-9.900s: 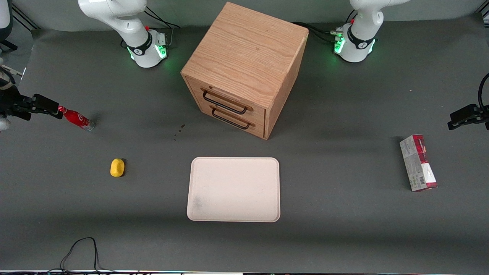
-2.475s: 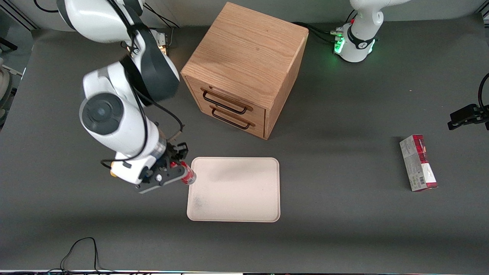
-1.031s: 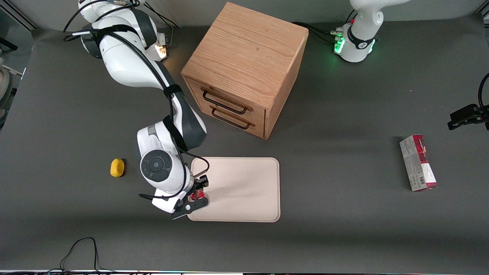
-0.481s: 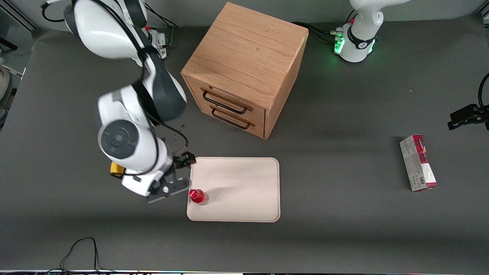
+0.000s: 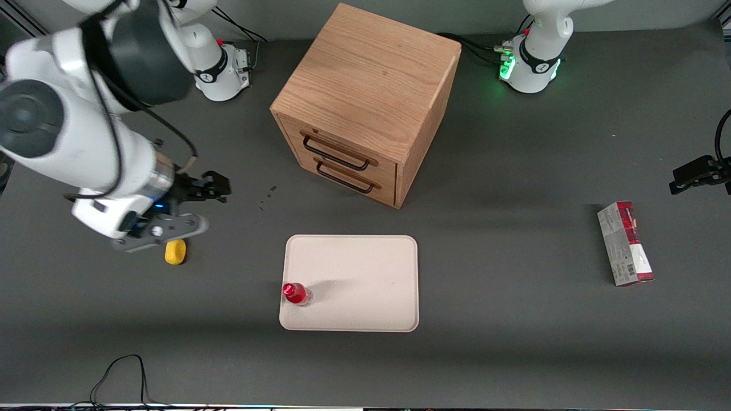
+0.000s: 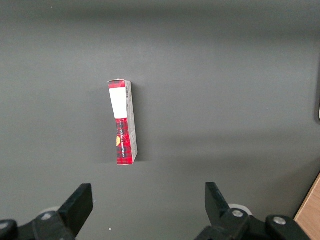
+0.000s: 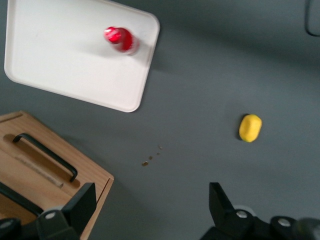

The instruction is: Place coke bottle on tray

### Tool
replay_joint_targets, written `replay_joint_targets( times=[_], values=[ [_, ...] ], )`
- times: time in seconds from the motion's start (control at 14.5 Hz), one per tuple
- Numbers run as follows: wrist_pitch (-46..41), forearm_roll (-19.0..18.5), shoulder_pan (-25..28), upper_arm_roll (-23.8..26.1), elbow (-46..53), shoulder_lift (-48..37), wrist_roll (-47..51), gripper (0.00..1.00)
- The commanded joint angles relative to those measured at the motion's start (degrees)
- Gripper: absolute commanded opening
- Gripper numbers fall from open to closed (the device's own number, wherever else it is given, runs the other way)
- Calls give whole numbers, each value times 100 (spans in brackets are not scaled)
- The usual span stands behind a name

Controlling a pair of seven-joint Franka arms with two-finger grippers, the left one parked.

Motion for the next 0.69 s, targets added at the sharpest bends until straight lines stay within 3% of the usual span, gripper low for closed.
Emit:
replay_joint_targets(
  times=[0.0,0.28,0.48,0.62],
  values=[
    [862,-60,-431,111,-2159,-1445,-22,100],
    [1214,-165,-1082,137,-2908,-2088,-57,100],
    [1180,-236,-1863,662,-3015,-2291,-180,100],
    [1066,-534,-2094,796,-2901,-2309,-469,100]
  ],
)
